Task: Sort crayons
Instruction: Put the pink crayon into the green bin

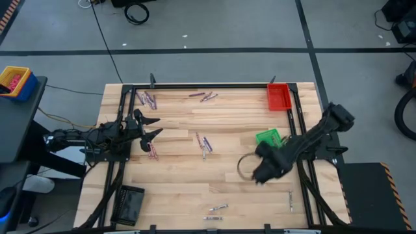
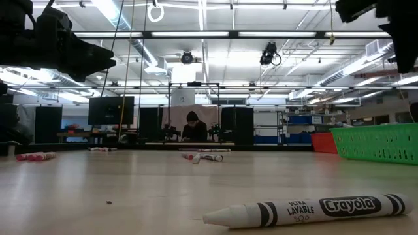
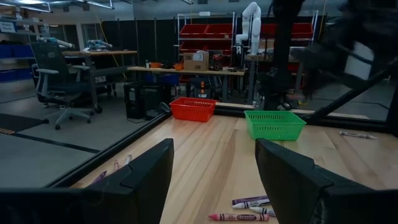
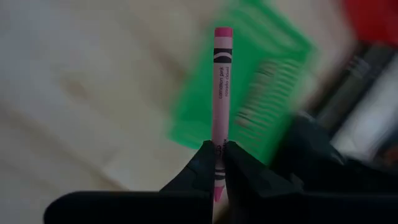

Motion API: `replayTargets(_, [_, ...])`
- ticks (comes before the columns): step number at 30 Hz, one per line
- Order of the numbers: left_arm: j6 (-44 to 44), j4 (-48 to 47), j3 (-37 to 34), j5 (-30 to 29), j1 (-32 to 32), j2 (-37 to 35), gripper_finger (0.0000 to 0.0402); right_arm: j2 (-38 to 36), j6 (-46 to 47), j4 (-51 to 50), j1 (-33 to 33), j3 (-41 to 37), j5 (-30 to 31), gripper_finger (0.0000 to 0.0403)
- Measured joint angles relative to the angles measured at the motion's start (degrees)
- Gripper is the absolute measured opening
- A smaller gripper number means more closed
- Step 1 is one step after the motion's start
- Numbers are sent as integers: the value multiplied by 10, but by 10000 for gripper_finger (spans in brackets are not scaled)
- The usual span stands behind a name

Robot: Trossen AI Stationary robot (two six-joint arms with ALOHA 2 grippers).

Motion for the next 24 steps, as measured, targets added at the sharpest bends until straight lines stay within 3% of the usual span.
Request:
replayTargets(6, [0, 1, 0, 0, 0, 0, 240, -82, 8, 88, -71, -85, -17, 30])
replayTargets(15, [0, -3, 0, 0, 0, 0, 240, -103, 6, 229, -123, -282, -79, 30])
replayTargets(24, [0, -3, 0, 0, 0, 0, 240, -98, 13, 321, -158, -342, -76, 44])
